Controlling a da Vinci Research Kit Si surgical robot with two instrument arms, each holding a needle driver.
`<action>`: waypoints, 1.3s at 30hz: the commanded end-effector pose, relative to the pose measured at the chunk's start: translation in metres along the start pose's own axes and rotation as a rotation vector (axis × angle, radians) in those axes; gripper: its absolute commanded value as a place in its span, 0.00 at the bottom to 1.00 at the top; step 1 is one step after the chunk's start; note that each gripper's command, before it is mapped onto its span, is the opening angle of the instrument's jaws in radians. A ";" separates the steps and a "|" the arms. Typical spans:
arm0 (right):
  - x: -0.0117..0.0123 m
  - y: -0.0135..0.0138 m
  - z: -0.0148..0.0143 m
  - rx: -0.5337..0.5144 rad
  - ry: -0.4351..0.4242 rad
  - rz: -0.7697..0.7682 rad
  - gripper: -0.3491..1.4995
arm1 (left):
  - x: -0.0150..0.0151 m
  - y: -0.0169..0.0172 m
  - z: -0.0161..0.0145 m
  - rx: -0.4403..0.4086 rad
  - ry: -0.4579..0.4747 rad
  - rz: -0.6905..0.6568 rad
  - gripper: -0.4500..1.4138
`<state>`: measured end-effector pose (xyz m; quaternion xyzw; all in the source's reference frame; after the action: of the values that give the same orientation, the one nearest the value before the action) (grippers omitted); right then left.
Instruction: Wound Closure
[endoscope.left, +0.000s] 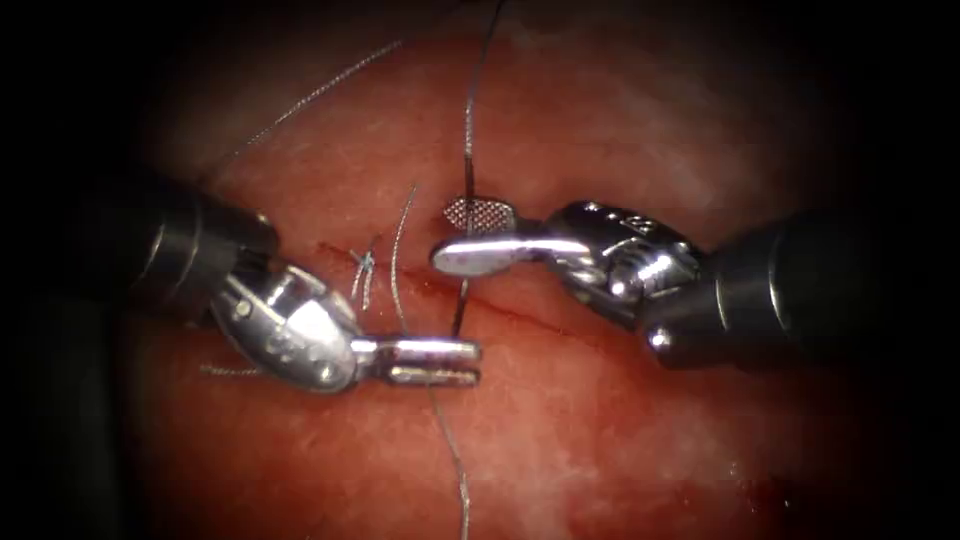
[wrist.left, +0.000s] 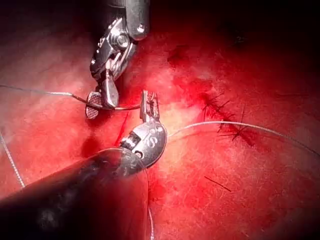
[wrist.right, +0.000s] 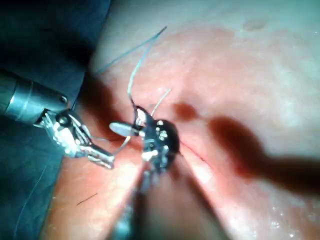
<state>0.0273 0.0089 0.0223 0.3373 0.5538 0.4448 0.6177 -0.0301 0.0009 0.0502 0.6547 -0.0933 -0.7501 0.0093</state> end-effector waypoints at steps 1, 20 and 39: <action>-0.0017 -0.0003 0.0007 0.004 -0.003 0.000 0.79 | -0.0002 0.0012 0.0003 -0.003 0.001 -0.001 0.00; -0.0007 -0.0004 0.0002 -0.100 0.021 0.198 0.59 | -0.0002 0.0017 0.0008 0.002 -0.090 0.131 0.00; -0.0007 -0.0005 0.0007 -0.102 0.030 0.198 0.54 | 0.0001 0.0018 0.0008 0.004 -0.093 0.130 0.00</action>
<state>0.0275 0.0092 0.0219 0.3515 0.5038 0.5393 0.5760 -0.0307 0.0003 0.0501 0.6114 -0.1400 -0.7770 0.0533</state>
